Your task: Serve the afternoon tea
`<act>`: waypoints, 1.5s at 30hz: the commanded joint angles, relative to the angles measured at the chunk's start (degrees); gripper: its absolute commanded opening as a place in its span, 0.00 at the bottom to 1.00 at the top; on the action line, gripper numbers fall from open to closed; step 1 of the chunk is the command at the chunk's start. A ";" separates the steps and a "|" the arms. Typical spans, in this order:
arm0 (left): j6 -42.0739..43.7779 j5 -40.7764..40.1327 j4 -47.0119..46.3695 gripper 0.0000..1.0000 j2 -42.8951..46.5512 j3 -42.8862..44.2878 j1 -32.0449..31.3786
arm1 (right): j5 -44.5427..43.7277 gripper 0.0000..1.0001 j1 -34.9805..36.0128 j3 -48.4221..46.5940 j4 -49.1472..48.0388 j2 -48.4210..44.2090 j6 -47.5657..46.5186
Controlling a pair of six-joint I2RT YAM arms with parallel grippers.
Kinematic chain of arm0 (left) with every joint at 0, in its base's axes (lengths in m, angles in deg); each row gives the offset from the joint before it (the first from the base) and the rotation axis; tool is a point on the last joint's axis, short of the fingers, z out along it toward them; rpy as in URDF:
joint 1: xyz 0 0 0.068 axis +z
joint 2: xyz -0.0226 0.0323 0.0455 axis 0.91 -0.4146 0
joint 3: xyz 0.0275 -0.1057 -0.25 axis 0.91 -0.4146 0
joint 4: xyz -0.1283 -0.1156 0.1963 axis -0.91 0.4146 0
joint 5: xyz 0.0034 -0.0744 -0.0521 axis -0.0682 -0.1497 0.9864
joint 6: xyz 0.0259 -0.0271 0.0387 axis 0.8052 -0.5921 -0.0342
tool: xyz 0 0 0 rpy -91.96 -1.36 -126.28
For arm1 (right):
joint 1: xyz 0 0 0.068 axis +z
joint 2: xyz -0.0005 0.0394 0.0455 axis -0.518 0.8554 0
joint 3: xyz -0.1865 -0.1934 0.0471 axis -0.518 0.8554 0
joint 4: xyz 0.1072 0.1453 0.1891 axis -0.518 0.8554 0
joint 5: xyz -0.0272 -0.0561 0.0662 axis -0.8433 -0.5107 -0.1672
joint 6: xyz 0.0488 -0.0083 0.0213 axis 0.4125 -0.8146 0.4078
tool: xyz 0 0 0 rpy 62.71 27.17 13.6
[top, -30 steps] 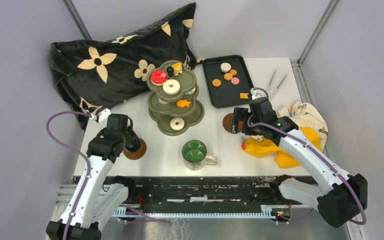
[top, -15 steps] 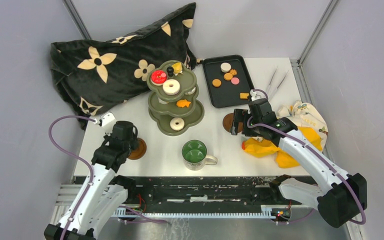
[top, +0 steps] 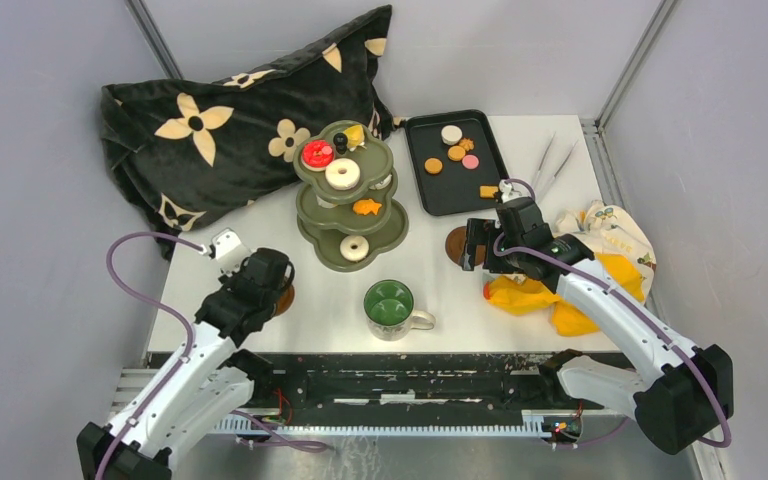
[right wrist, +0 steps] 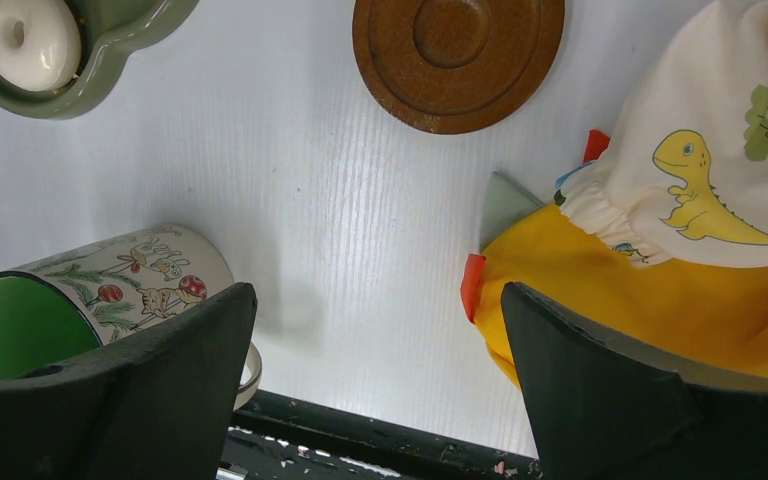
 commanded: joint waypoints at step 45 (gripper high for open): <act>-30.08 -3.02 12.85 0.03 -11.88 4.54 -13.15 | -0.92 0.99 0.24 -0.19 0.32 -1.87 -1.38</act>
